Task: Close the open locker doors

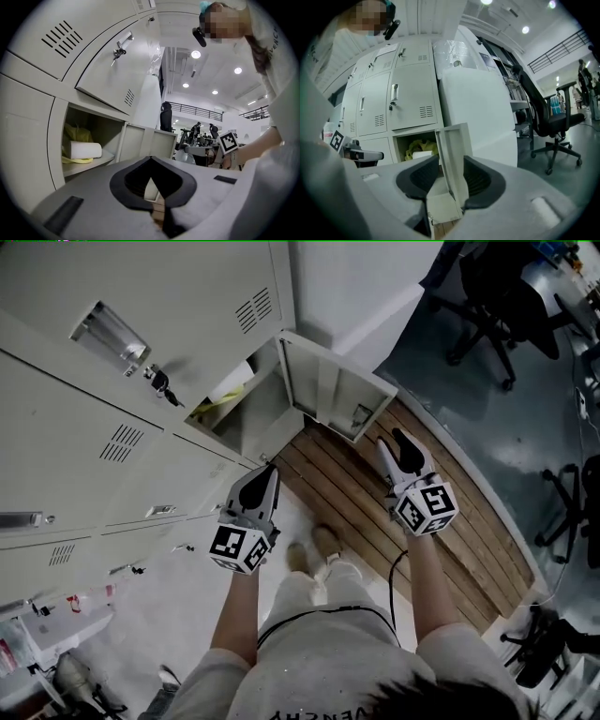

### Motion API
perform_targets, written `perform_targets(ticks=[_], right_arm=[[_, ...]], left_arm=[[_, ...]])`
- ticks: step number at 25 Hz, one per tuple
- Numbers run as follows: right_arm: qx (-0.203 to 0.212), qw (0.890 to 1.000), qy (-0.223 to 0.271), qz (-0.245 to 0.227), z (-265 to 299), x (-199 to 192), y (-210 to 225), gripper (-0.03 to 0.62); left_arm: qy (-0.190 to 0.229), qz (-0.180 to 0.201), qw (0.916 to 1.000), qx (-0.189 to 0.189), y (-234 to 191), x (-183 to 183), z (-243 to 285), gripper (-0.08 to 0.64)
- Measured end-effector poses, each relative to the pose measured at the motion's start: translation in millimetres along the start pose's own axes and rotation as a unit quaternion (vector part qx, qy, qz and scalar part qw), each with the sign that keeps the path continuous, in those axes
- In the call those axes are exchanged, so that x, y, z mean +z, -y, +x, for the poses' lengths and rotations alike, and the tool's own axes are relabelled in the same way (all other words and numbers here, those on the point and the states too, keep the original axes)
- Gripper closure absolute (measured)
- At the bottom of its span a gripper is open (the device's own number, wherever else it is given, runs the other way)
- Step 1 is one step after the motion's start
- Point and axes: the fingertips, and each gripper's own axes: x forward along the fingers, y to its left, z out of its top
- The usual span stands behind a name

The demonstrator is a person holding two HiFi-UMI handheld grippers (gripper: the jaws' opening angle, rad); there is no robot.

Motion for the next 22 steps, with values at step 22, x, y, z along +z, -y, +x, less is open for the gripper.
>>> perform_targets(ticks=[22], right_arm=[[0.085,0.995,-0.020,-0.037,60,5,24,0.462]], left_arm=[[-0.003,-0.007,0.9979,0.064,-10,-10,37,0.563]])
